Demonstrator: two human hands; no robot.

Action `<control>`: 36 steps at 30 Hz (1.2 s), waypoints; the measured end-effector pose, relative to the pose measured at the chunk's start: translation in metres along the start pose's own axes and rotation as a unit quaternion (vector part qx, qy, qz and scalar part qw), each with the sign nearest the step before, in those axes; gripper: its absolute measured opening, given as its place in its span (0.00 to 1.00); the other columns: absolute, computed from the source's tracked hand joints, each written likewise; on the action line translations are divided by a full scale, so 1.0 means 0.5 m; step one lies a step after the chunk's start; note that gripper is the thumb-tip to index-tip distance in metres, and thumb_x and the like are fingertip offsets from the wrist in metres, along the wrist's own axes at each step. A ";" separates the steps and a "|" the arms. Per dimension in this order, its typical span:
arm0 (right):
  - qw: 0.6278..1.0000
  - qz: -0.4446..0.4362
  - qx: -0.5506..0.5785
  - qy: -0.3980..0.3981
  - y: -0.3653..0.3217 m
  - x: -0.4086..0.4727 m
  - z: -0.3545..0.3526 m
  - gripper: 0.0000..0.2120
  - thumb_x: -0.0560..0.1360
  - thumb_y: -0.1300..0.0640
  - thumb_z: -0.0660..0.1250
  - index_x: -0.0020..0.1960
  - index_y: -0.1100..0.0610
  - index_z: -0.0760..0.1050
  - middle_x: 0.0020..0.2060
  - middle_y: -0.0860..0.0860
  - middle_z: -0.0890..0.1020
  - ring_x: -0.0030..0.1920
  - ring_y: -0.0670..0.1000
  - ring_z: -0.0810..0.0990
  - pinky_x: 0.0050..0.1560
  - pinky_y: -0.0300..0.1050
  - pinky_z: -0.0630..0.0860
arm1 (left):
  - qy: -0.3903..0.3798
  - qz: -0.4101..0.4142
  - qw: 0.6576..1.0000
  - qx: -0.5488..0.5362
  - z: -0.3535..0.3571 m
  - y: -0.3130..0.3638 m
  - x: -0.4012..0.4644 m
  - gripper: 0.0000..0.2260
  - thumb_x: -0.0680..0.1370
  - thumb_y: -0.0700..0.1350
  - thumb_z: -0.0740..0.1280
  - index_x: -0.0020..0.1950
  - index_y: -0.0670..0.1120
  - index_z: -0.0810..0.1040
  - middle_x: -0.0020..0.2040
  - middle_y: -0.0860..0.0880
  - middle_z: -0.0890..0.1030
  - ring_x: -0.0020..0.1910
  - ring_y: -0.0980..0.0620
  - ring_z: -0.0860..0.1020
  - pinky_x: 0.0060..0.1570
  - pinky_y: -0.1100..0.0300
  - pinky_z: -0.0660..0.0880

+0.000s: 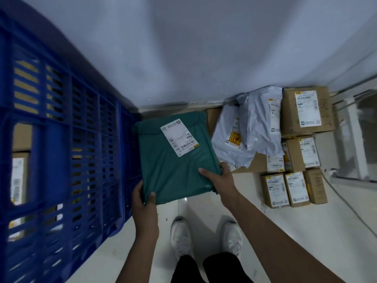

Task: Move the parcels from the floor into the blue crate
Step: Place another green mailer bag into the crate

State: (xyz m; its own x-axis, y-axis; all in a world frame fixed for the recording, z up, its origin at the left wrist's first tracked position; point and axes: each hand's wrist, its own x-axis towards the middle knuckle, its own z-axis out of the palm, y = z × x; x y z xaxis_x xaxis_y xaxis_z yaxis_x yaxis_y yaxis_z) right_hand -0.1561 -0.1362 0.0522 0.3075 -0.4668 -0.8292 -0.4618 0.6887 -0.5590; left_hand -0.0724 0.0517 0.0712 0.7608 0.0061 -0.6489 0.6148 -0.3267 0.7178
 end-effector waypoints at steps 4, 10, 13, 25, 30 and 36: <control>0.999 0.008 0.025 -0.033 -0.049 -0.076 -0.038 0.25 0.66 0.61 0.78 0.54 0.57 0.65 0.55 0.56 0.80 0.50 0.56 0.83 0.37 0.47 0.81 | -0.018 0.057 0.998 -0.012 -0.005 0.060 -0.076 0.22 0.79 0.33 0.61 0.64 0.57 0.72 0.63 0.55 0.75 0.64 0.50 0.73 0.66 0.45 0.70; 0.997 -0.032 0.068 -0.025 -0.135 -0.227 -0.127 0.34 0.65 0.61 0.79 0.64 0.56 0.64 0.58 0.54 0.79 0.54 0.55 0.81 0.45 0.48 0.81 | -0.083 0.085 0.993 -0.018 0.003 0.191 -0.204 0.21 0.79 0.34 0.61 0.65 0.58 0.72 0.62 0.57 0.77 0.63 0.52 0.75 0.65 0.44 0.71; 0.995 -0.079 0.061 -0.024 -0.197 -0.315 -0.164 0.37 0.56 0.51 0.83 0.59 0.48 0.68 0.56 0.49 0.80 0.54 0.52 0.82 0.45 0.48 0.81 | -0.119 0.105 0.987 -0.024 0.003 0.264 -0.281 0.21 0.79 0.33 0.62 0.65 0.56 0.73 0.63 0.52 0.77 0.63 0.50 0.75 0.64 0.42 0.71; 0.985 -0.158 0.041 -0.053 -0.457 -0.722 -0.206 0.44 0.53 0.49 0.83 0.67 0.53 0.72 0.57 0.52 0.82 0.55 0.54 0.82 0.57 0.55 0.79 | -0.177 0.160 0.969 -0.062 -0.108 0.589 -0.606 0.19 0.78 0.32 0.62 0.66 0.50 0.73 0.61 0.49 0.78 0.60 0.49 0.77 0.60 0.47 0.76; 0.977 -0.196 0.011 -0.085 -0.517 -0.875 -0.153 0.44 0.54 0.46 0.83 0.66 0.52 0.71 0.58 0.52 0.82 0.56 0.55 0.82 0.58 0.55 0.79 | -0.185 0.163 0.965 -0.084 -0.245 0.666 -0.681 0.19 0.78 0.33 0.63 0.67 0.49 0.71 0.60 0.51 0.78 0.58 0.47 0.77 0.57 0.47 0.77; 0.966 -0.213 0.034 -0.141 -0.507 -1.069 -0.009 0.31 0.63 0.58 0.79 0.63 0.58 0.74 0.55 0.57 0.83 0.56 0.59 0.82 0.60 0.59 0.77 | -0.214 0.189 0.956 -0.069 -0.520 0.758 -0.745 0.14 0.79 0.34 0.62 0.63 0.46 0.73 0.57 0.51 0.79 0.51 0.53 0.78 0.40 0.62 0.78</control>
State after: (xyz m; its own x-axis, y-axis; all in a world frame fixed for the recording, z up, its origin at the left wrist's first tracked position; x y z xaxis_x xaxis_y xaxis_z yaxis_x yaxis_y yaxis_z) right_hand -0.2070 -0.0637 0.6371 0.6774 -0.5521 -0.4862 -0.1908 0.5065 -0.8409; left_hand -0.0686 0.1714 0.6504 0.7977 -0.4847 -0.3588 0.3564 -0.1012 0.9288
